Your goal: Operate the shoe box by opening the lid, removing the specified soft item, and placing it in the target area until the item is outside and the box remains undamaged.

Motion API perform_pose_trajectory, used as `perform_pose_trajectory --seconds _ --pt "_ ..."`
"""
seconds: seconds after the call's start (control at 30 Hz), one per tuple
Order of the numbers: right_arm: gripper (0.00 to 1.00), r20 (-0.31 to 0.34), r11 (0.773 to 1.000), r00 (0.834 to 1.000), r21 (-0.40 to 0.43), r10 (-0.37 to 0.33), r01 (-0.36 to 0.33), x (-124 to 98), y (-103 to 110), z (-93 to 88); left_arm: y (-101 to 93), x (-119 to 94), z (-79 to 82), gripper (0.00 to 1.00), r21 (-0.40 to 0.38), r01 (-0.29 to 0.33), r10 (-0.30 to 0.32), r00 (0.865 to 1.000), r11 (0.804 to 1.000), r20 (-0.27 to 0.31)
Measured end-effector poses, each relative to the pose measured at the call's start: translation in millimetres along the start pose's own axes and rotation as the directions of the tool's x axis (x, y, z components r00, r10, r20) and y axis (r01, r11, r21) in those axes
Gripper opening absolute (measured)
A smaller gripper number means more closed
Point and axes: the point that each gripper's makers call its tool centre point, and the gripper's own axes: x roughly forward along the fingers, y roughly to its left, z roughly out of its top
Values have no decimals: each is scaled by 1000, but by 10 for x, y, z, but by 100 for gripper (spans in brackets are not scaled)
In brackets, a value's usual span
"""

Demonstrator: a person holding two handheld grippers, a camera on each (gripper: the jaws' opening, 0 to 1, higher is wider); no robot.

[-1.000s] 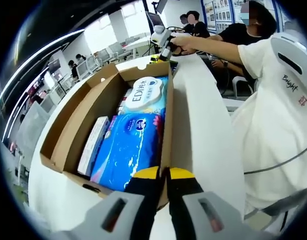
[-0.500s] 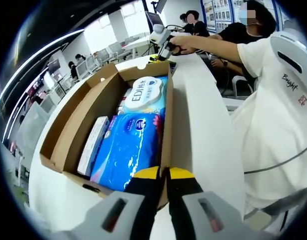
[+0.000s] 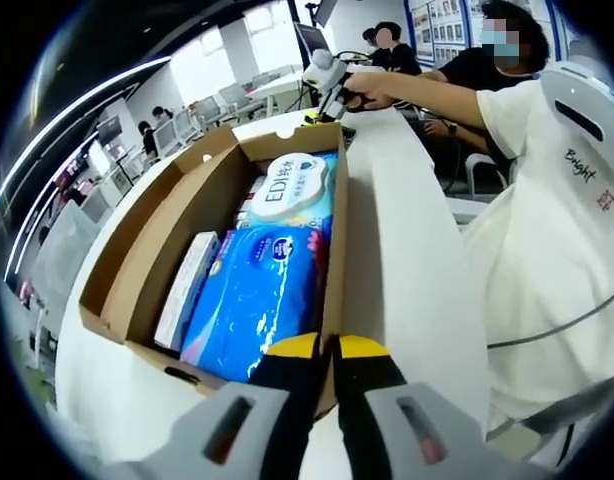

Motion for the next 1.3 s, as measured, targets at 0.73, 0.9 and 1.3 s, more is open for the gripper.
perform_pose_trajectory --seconds 0.73,0.9,1.3 --pt "35 111 973 984 -165 -142 159 -141 -379 160 11 9 2 5 -25 5 -5 1000 1000 -8" --pt "35 221 978 960 -76 -171 192 -315 -447 309 11 10 3 5 -25 4 -4 1000 1000 -8" --pt "47 394 965 906 -137 -153 222 -546 -59 569 10 10 4 5 -22 -4 4 1000 1000 -7"
